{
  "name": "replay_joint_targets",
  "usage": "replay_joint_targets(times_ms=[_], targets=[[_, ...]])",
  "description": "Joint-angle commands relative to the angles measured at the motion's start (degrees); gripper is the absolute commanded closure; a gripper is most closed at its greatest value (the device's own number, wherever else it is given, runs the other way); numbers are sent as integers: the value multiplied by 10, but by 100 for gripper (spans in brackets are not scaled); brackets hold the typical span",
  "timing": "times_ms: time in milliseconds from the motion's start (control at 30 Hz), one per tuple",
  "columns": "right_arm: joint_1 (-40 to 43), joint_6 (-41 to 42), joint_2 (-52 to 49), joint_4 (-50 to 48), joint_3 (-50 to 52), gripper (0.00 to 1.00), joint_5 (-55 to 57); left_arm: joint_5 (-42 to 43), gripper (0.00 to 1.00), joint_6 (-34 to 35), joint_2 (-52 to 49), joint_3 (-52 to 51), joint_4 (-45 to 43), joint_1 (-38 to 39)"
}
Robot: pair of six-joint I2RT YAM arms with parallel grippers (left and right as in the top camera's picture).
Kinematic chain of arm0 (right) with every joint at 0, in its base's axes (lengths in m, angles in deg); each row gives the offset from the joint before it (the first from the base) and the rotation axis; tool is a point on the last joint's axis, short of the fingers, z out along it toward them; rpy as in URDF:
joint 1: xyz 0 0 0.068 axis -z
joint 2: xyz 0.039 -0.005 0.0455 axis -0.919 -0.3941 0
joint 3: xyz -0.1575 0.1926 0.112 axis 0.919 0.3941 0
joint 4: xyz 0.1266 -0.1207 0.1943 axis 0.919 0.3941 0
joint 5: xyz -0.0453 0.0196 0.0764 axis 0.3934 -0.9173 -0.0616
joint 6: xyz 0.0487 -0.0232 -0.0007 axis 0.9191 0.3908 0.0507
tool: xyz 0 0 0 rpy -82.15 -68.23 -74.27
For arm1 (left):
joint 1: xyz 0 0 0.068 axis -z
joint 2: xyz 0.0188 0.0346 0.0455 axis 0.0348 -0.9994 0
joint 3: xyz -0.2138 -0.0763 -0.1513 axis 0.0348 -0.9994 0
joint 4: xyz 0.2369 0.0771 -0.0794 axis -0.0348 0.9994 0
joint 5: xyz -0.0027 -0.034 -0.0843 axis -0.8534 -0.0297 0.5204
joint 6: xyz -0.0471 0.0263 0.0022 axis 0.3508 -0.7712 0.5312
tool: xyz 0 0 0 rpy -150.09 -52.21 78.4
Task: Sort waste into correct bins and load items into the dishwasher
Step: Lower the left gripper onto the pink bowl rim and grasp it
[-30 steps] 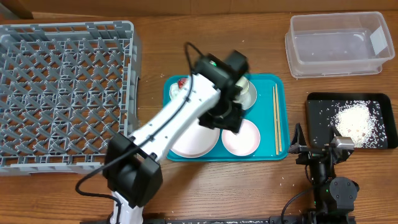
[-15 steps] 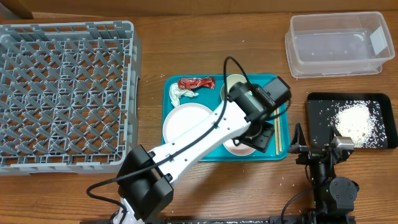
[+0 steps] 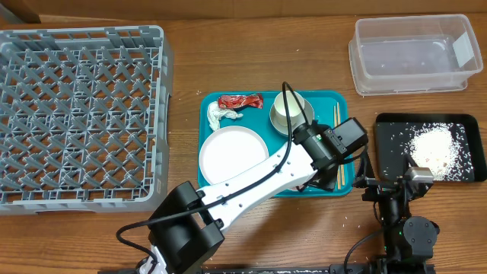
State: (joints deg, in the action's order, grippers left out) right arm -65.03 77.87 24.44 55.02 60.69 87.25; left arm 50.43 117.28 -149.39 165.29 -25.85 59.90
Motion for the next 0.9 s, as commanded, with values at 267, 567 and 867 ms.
replay_joint_targets(times_ms=[267,567,867], targets=[[-2,-4,5,-3,6,0,-2,-18,40,76,3,-78,-92,10],[-2,-4,5,-3,6,0,-2,-87,39,75,1,-116,-148,26],[-2,-4,5,-3,6,0,-2,-112,40,25,-12,-118,-157,27]])
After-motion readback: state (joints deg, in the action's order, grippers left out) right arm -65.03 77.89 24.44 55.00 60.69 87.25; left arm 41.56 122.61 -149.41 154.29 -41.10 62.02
